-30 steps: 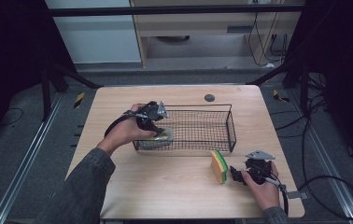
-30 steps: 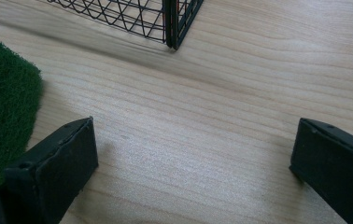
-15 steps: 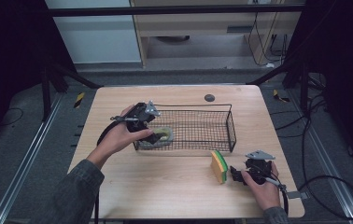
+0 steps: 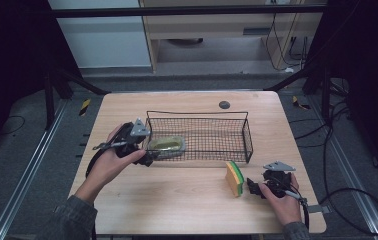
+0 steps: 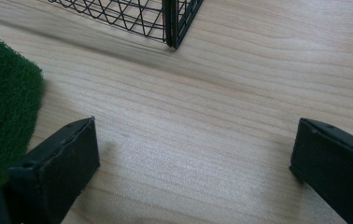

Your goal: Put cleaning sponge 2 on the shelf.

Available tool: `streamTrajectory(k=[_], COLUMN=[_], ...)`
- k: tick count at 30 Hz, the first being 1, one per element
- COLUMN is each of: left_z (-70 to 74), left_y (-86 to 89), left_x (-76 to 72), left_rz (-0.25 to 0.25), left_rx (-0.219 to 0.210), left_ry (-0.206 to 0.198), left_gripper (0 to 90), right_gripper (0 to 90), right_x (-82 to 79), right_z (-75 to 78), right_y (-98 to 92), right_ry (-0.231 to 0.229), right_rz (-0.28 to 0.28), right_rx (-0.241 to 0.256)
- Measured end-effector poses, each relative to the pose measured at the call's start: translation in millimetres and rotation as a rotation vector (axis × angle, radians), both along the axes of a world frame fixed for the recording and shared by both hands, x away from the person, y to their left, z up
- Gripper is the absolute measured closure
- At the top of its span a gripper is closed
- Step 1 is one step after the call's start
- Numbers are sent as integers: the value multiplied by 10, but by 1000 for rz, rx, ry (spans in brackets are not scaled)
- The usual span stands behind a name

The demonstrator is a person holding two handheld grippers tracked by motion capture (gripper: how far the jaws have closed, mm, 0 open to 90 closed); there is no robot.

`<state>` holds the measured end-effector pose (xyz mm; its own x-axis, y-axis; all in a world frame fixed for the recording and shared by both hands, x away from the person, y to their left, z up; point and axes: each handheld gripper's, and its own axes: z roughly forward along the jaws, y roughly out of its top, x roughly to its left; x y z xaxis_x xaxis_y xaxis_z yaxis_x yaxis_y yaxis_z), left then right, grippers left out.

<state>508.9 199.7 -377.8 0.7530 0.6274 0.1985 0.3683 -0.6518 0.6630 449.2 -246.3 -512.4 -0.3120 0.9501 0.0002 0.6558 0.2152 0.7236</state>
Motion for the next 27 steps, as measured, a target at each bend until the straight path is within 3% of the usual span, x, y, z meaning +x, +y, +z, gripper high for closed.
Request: streamTrajectory(k=[7,10,11,16,20,22,24,27], left_z=[-408,-673,-749,-1044,-1178,-1199,-1212,-1266], left_y=[351,487,514,583,580,601,625,645], left_x=[-241,-248,-242,-232,-223,-201,-202,-229], left_rz=[86,125,133,160,169,180,194,218], left_rx=[-44,-63,-49,-52,-33,-65,-75,-122], left_ry=[23,64,82,130,155,178,173,131], left_gripper=[39,42,49,51,46,25,20,0], right_gripper=[132,162,176,195,200,196,191,193], right_x=[-125,-225,-265,-465,-567,-585,-589,-592], right_z=[133,230,272,449,615,699,786,930], right_y=[-66,-49,-28,86,167,207,267,358], right_ry=[18,24,30,64,88,108,135,145], right_rz=[-20,7,22,66,88,94,107,125], right_rx=[4,-17,-20,-27,-24,-9,-5,-4])
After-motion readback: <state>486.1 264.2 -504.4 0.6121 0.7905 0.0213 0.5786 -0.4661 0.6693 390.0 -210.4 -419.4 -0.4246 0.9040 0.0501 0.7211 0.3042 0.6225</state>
